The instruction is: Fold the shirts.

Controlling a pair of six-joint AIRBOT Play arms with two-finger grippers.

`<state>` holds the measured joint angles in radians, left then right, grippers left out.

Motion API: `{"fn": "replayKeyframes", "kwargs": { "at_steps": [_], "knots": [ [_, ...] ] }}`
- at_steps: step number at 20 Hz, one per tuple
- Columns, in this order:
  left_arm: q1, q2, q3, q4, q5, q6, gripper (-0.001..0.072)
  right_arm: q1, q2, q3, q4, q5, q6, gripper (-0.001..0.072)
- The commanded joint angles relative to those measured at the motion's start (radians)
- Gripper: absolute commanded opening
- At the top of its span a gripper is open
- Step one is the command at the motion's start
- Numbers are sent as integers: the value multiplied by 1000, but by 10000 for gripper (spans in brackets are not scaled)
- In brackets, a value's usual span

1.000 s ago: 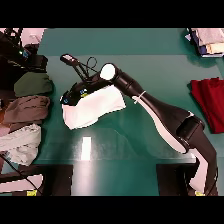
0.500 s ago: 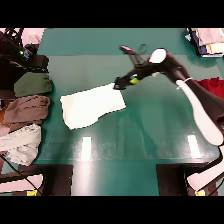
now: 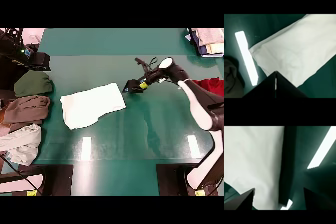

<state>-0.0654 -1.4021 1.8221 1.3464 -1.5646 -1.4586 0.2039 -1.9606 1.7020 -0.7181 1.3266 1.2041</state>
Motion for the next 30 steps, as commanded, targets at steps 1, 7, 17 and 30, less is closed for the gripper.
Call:
{"fn": "replayKeyframes", "kwargs": {
  "at_steps": [1, 7, 17, 30],
  "knots": [
    [0, 0, 1, -2, 0, 0, 25, 50, -116, 108, 142, 58, 3, 690],
    [0, 0, 1, -2, -19, 0, 25, 147, -202, 173, 177, 34, 11, 538],
    [0, 0, 1, -2, -34, 0, 24, 29, -63, 172, 131, 63, -14, 16],
    [-2, 0, 1, -151, 12, -13, 24, -821, 278, 171, -131, -20, 151, 16]
  ]
}}
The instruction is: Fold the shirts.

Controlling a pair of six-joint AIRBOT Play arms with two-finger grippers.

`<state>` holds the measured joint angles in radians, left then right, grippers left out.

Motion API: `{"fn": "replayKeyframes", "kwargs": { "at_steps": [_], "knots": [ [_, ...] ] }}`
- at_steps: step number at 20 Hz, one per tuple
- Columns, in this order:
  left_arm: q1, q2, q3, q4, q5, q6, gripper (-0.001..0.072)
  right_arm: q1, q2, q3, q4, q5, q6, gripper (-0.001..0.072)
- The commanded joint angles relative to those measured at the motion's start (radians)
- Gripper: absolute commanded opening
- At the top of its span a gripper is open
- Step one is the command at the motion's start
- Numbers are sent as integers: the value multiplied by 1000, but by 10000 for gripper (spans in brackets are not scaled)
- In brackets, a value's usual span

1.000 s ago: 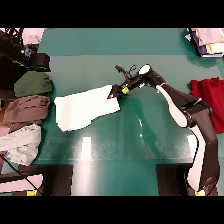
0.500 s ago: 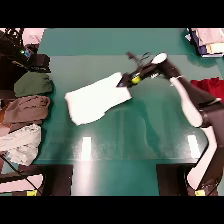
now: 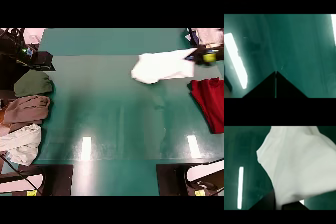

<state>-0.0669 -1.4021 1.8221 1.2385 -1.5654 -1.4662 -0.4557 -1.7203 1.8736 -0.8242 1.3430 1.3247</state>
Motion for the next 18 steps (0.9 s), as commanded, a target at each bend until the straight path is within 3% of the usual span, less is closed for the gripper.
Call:
{"fn": "replayKeyframes", "kwargs": {
  "at_steps": [1, 5, 14, 18],
  "knots": [
    [0, 0, 1, -48, 12, -10, 24, -208, 40, 0, -24, -46, 45, 16],
    [0, 0, 1, -50, 12, -27, 25, -305, 51, 0, 3, -53, 47, 16],
    [0, 0, 1, -49, 11, -18, 25, -327, 193, 1, -19, -81, 43, 16],
    [0, 0, 1, -49, 12, -16, 25, -378, 258, 0, -19, -9, 44, 16]
  ]
}}
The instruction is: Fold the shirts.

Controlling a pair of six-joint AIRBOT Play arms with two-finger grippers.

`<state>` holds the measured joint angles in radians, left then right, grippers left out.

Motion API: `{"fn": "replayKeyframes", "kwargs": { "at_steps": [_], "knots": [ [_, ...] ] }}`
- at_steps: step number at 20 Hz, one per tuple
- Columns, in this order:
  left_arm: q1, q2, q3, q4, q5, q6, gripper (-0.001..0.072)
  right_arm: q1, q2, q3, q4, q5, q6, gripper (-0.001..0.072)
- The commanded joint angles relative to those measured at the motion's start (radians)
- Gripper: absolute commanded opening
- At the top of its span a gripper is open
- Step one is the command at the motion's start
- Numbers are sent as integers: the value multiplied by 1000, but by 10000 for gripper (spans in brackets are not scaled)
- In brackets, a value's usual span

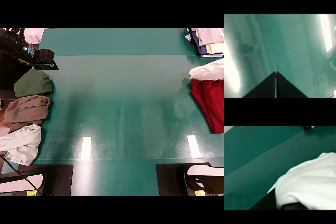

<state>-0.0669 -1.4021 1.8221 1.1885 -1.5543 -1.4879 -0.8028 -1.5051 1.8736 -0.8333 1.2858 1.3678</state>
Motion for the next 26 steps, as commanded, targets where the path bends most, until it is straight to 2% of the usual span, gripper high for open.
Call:
{"fn": "replayKeyframes", "kwargs": {
  "at_steps": [1, 6, 10, 11, 12, 13, 15, 20, 22, 26],
  "knots": [
    [0, 0, 1, 1, 1, 16, 24, -46, 50, 0, -24, 84, 5, 17],
    [0, 0, 1, 1, -3, 56, 25, -72, 69, -2, -290, 280, 94, 19],
    [0, 0, 1, 1, -11, 76, 24, -72, 69, -67, -409, 412, 127, 41],
    [0, 0, 1, 1, -11, 82, 25, -72, 69, -94, -447, 441, 128, 199],
    [0, 0, 1, 1, -11, 83, 25, -72, 69, -126, -482, 470, 131, 430],
    [0, 0, 1, 1, -11, 83, 25, -73, 69, -155, -522, 500, 139, 565],
    [0, 0, 1, 1, -11, 84, 25, -81, 69, -209, -599, 553, 140, 573],
    [0, 0, 1, 1, -19, 94, 25, -155, 111, -269, -597, 544, 177, 570],
    [0, 0, 1, 1, -16, 94, 25, -156, 131, -270, -472, 517, 188, 569],
    [0, 0, 1, 1, 5, 101, 25, -29, 188, -270, -44, 454, 187, 569]
  ]
}}
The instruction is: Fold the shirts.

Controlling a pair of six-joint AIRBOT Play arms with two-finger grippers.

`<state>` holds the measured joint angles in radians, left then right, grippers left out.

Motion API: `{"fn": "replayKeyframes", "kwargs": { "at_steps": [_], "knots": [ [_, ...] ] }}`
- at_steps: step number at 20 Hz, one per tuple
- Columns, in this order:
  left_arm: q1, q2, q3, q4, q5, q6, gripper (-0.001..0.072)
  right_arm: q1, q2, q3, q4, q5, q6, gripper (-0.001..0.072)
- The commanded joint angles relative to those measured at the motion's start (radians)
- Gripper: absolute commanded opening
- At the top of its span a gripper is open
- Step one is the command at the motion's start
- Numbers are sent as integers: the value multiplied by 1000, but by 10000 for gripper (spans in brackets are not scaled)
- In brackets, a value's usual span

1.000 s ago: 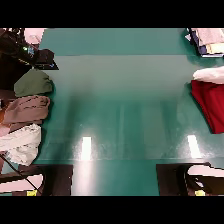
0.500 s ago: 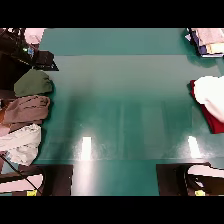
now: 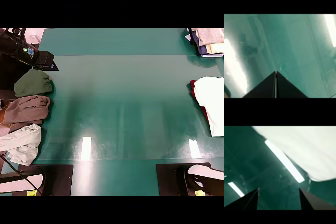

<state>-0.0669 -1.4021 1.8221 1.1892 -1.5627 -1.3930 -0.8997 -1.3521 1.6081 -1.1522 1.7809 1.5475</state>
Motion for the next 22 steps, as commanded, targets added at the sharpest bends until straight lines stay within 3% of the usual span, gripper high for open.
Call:
{"fn": "replayKeyframes", "kwargs": {
  "at_steps": [1, 6, 8, 9, 10, 12, 16, 22],
  "knots": [
    [0, 0, 1, 0, 13, 6, 25, 141, 54, -4, 332, -55, 8, 569],
    [0, 0, 1, 0, 45, 5, 25, 589, 101, -4, 339, -89, -4, 564],
    [0, 0, 1, 0, 68, 5, 25, 747, 100, -4, 336, -88, -5, 269],
    [0, 0, 1, 0, 74, 5, 25, 822, 100, -4, 336, -89, -5, 187],
    [0, 0, 1, 0, 81, 5, 25, 883, 100, -4, 334, -100, -13, 182],
    [0, 0, 1, 0, 99, 5, 25, 1002, 100, -4, 275, -127, -16, 24],
    [0, 0, 1, 0, 123, 5, 25, 1180, 100, -4, 89, -150, -16, 19],
    [0, 0, 1, 0, 136, 5, 25, 1226, 100, -4, 78, -163, -15, 20]
  ]
}}
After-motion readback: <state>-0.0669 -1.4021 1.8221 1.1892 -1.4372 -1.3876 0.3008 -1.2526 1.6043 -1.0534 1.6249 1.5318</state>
